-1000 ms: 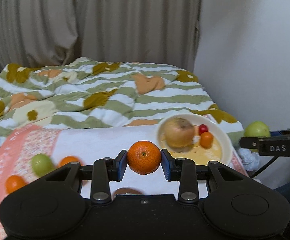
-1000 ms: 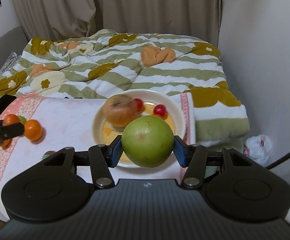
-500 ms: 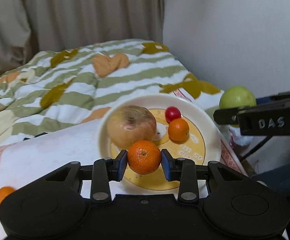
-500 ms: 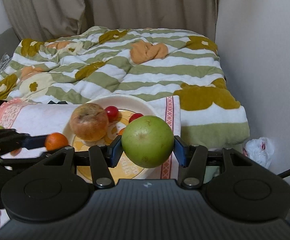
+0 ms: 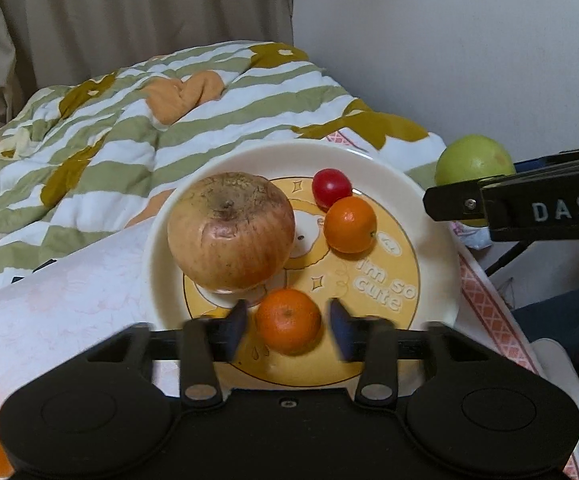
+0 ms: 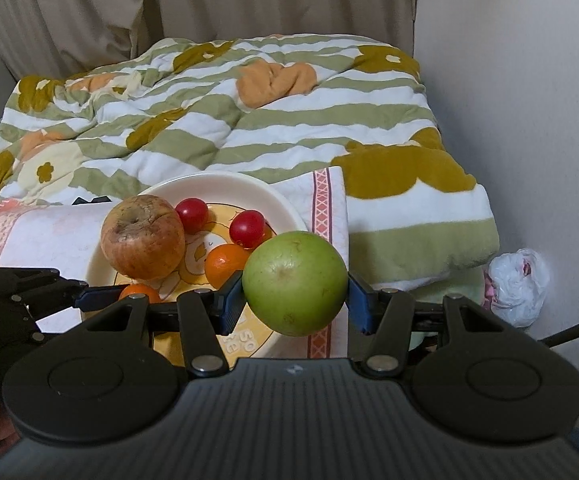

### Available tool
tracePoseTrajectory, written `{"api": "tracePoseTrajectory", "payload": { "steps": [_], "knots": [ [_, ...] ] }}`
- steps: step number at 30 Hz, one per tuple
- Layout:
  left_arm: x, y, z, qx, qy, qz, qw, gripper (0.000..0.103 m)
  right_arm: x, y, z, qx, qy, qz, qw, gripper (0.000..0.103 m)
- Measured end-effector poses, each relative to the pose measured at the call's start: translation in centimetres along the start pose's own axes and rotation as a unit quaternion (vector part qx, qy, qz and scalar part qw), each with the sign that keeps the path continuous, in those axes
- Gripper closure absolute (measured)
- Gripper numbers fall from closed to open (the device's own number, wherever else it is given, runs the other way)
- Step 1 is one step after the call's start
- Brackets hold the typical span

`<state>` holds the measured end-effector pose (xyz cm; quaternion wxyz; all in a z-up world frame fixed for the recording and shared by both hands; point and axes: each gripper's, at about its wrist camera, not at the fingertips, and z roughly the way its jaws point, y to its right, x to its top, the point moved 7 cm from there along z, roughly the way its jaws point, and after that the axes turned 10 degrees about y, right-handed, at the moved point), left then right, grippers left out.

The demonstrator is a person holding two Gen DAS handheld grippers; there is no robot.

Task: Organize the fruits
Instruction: 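Lower both fruits into the bowl and open both tools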

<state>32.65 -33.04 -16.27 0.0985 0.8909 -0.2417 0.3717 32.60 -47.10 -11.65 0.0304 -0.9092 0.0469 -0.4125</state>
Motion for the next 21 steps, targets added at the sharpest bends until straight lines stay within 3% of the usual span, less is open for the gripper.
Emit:
{"api": "tracePoseTrajectory", "payload": {
  "steps": [2, 21],
  "knots": [
    [0.3, 0.0, -0.6, 0.000, 0.011, 0.001, 0.9999, 0.014, 0.2, 0.1, -0.1, -0.001, 0.001, 0.002, 1.000, 0.034],
    [-1.1, -2.8, -6.5, 0.055, 0.026, -0.008, 0.9981, 0.006, -1.3, -4.6, 1.3, 0.050, -0.025, -0.038, 0.998, 0.034]
  ]
}}
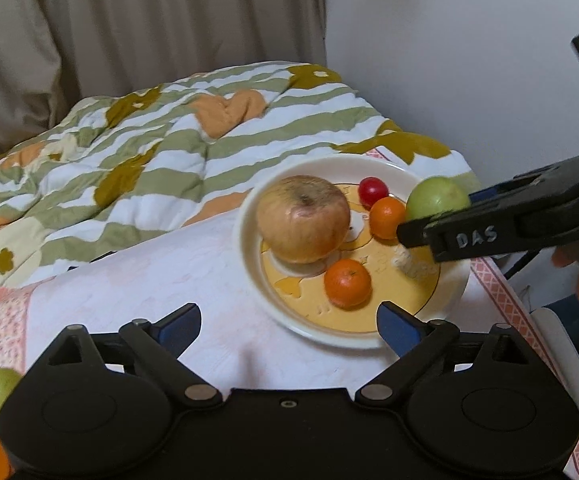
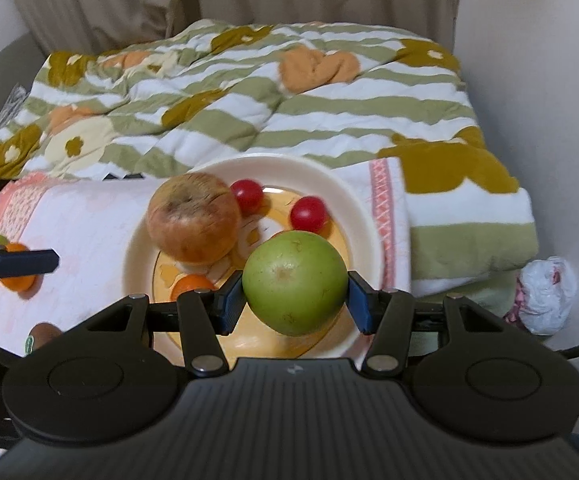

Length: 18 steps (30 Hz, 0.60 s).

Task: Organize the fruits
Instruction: 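Lower both fruits into the bowl and open both tools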

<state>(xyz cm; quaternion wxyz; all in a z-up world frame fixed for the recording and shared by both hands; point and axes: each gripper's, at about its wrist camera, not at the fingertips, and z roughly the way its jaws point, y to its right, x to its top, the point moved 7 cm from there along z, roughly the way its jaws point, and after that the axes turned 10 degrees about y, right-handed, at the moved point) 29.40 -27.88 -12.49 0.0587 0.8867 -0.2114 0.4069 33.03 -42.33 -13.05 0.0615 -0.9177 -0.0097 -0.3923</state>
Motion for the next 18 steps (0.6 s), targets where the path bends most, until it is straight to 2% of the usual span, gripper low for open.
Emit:
{"api": "tracePoseTrajectory", "payload": {
  "steps": [6, 15, 16, 18],
  "knots": [
    [-1.1, -0.7, -0.5, 0.009, -0.002, -0.021, 0.9997, 0.005, -1.8, -1.1, 1.6, 0.013, -0.020, -0.020, 1.000, 0.034],
    [-1.4, -1.0, -1.6, 0.019, 0.013, -0.027, 0.9994, 0.005, -2.2, -1.3, 1.8, 0.020, -0.011, -0.034, 0.999, 0.032],
    [-1.5, -1.1, -1.8, 0.020, 0.016, -0.029, 0.9992, 0.005, -2.1, -1.4, 1.5, 0.025, -0.002, -0.037, 0.999, 0.029],
    [-1.6, -1.2, -2.1, 0.021, 0.018, -0.034, 0.9990, 0.005, -1.8, -1.5, 0.8, 0.029, 0.008, -0.040, 0.999, 0.013]
  ]
}}
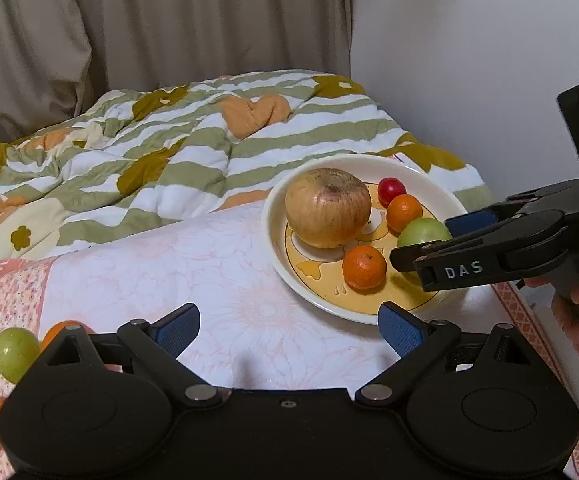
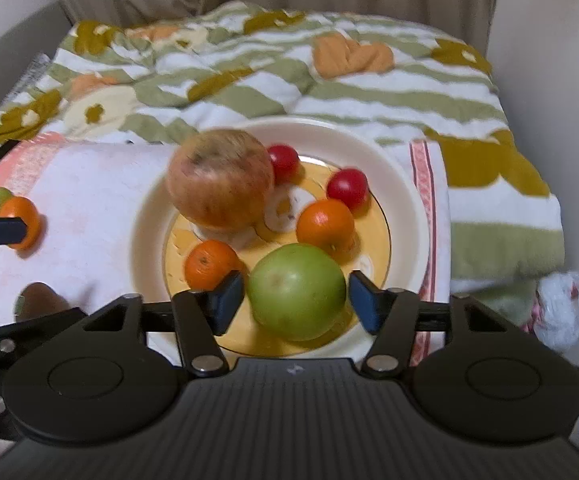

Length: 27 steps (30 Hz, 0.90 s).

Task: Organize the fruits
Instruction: 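Lower both fruits into the bowl and open both tools, then withdraw both open tools from the bowl back over the cloth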

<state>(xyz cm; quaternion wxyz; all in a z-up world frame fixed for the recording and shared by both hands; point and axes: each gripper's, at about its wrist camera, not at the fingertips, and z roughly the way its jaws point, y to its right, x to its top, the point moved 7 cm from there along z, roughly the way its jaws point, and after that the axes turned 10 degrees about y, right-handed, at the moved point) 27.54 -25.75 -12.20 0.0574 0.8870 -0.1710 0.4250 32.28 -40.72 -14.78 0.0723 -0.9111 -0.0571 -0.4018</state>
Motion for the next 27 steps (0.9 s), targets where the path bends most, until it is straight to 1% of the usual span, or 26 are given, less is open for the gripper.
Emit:
{"api": "tracePoseTrajectory", "payload": {
  "steps": [1, 3, 6, 10, 17, 23, 27],
  "knots": [
    [-0.1, 0.0, -0.2, 0.002, 0.000, -0.002, 1.0000, 0.005, 0.1, 0.0, -0.3, -0.003, 0.006, -0.001, 1.000, 0.000],
    [-0.1, 0.0, -0.6, 0.005, 0.002, -0.004, 1.0000, 0.005, 0.3, 0.1, -1.1, -0.002, 0.019, 0.004, 1.000, 0.000],
    [-0.2, -0.2, -1.2, 0.010, 0.004, -0.009, 0.9999, 0.005, 0.3, 0.4, -1.8, -0.005, 0.018, 0.013, 1.000, 0.000],
    [-0.3, -0.1, -2.1, 0.006, 0.003, -0.024, 0.9997, 0.005, 0.4, 0.7, -3.1, -0.005, 0.022, 0.023, 0.999, 0.000],
    [-0.2, -0.1, -4.9, 0.019, 0.027, -0.039, 0.9987, 0.005, 0.8, -0.1, -6.3, -0.005, 0.036, 0.018, 0.999, 0.000],
    [0.0, -0.9, -8.1, 0.045, 0.052, -0.054, 0.9962, 0.003, 1.5, -1.2, -9.0, 0.001, 0.046, 0.016, 0.999, 0.000],
    [0.0, -2.1, -10.1, 0.073, 0.061, -0.068, 0.9931, 0.003, 2.1, -2.3, -10.7, -0.002, 0.058, 0.010, 0.998, 0.000]
  ]
}}
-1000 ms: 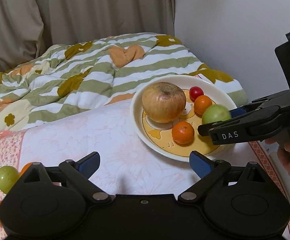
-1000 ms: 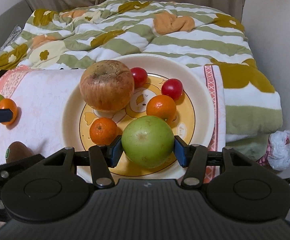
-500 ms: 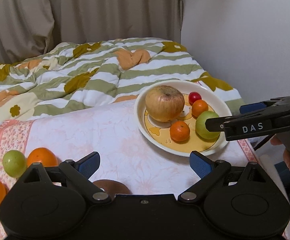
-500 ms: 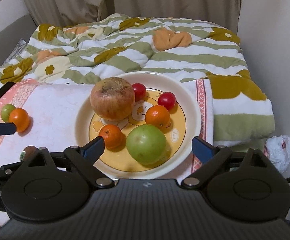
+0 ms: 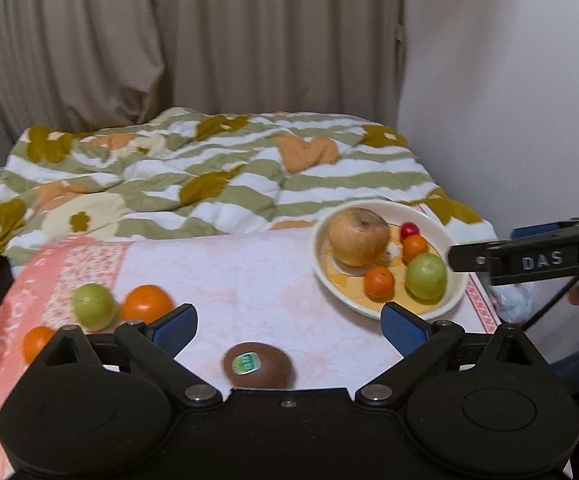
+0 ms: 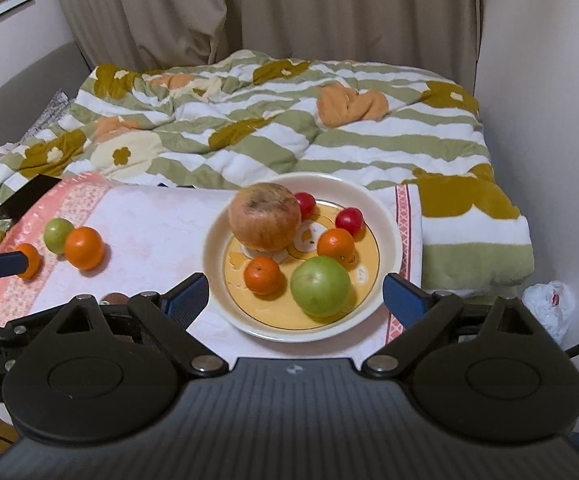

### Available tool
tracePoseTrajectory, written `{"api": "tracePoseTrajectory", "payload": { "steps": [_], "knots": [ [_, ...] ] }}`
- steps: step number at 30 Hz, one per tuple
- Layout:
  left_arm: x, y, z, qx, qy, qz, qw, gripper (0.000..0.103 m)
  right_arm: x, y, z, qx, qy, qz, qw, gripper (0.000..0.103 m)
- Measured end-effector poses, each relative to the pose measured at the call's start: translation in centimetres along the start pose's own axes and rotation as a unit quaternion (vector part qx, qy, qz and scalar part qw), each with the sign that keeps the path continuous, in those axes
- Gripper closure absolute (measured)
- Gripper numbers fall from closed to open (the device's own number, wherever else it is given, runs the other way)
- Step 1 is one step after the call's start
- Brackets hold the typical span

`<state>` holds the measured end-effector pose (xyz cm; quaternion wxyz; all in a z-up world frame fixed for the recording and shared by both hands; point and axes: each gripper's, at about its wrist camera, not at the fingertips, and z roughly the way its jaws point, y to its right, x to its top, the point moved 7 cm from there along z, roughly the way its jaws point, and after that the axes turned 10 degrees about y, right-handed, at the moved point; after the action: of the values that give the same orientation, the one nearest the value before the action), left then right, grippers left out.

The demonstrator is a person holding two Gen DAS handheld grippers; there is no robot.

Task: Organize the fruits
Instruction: 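Withdraw both open tools from the bowl back over the cloth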

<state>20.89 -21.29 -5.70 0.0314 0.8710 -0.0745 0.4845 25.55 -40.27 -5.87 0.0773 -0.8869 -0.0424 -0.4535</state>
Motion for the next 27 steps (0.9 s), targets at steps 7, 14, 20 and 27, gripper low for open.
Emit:
{"api": "tracePoseTrajectory", "payload": {
  "steps": [7, 14, 20, 27],
  "knots": [
    [0.3, -4.3, -3.2, 0.039, 0.020, -0.006, 0.9990, 0.003, 1.2, -3.3, -2.4, 0.006, 0.024, -0.014, 1.000, 0.000],
    [0.1, -10.7, -5.8, 0.053, 0.043, -0.031, 0.9972, 0.003, 2.2, -8.2, -3.1, -0.005, 0.037, -0.002, 0.999, 0.000],
    [0.0, -15.7, -6.3, 0.041, 0.043, -0.012, 0.9981, 0.003, 2.1, -13.0, -3.2, -0.017, 0.042, 0.025, 0.999, 0.000],
    [-1.3, -21.1, -4.9, 0.010, 0.030, 0.009, 0.9995, 0.003, 0.9, -17.9, -2.0, -0.036, 0.043, 0.033, 0.998, 0.000]
  ]
}}
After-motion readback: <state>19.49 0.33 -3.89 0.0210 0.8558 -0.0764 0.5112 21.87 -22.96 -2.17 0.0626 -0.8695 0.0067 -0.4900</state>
